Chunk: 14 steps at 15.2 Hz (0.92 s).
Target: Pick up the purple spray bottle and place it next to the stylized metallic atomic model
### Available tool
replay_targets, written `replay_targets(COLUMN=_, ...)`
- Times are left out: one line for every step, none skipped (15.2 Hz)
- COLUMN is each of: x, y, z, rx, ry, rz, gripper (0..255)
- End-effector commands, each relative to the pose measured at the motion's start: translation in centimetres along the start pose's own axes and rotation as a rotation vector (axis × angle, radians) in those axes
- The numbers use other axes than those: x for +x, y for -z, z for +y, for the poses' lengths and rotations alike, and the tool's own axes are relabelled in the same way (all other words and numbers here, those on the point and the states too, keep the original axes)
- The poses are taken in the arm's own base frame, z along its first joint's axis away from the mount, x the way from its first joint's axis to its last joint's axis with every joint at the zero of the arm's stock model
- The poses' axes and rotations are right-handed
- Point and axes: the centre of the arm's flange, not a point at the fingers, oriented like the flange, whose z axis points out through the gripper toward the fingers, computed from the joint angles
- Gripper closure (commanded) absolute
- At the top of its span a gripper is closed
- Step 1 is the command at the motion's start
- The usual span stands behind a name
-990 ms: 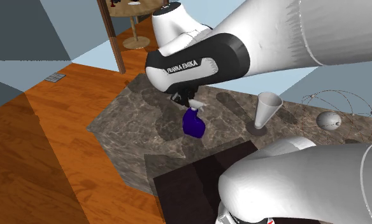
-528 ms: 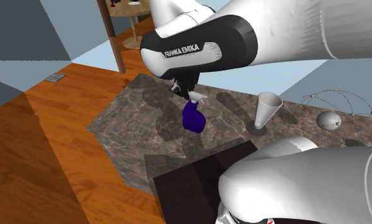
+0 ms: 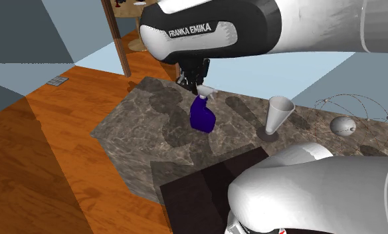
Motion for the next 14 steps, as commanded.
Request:
replay_targets(x=0.0, y=1.0, z=0.3, rx=0.000, ry=0.000, rz=0.000, gripper=255)
replay_targets(x=0.0, y=1.5, z=0.5, rx=0.000, ry=0.000, rz=0.000, gripper=255)
replay_targets(x=-0.1, y=2.0, z=0.6, rx=0.000, ry=0.000, rz=0.000, gripper=255)
replay_targets(x=-0.1, y=2.5, z=0.7, rx=0.000, ry=0.000, rz=0.000, gripper=255)
replay_targets(x=-0.1, y=3.0, z=0.8, rx=0.000, ry=0.000, rz=0.000, gripper=255)
replay_targets(x=-0.1, y=3.5, z=0.9, rx=0.000, ry=0.000, rz=0.000, gripper=255)
replay_targets(x=-0.1, y=4.1, z=1.1, rx=0.000, ry=0.000, rz=0.000, gripper=255)
replay_targets(x=-0.1, y=4.6, z=1.2, rx=0.000, ry=0.000, rz=0.000, gripper=255)
replay_targets(x=-0.1, y=5.1, z=1.3, rx=0.000, ry=0.000, rz=0.000, gripper=255)
replay_targets(x=-0.1, y=5.6, z=1.4, rx=0.000, ry=0.000, rz=0.000, gripper=255)
replay_targets(x=-0.1, y=6.1, z=1.6, rx=0.000, ry=0.000, rz=0.000, gripper=255)
replay_targets(x=-0.1, y=6.6, z=1.7, rx=0.000, ry=0.000, rz=0.000, gripper=255)
replay_targets(x=-0.1, y=7.1, z=1.8, rx=0.000, ry=0.000, rz=0.000, gripper=255)
replay_targets(x=-0.1, y=7.7, z=1.9, rx=0.000, ry=0.000, rz=0.000, gripper=255)
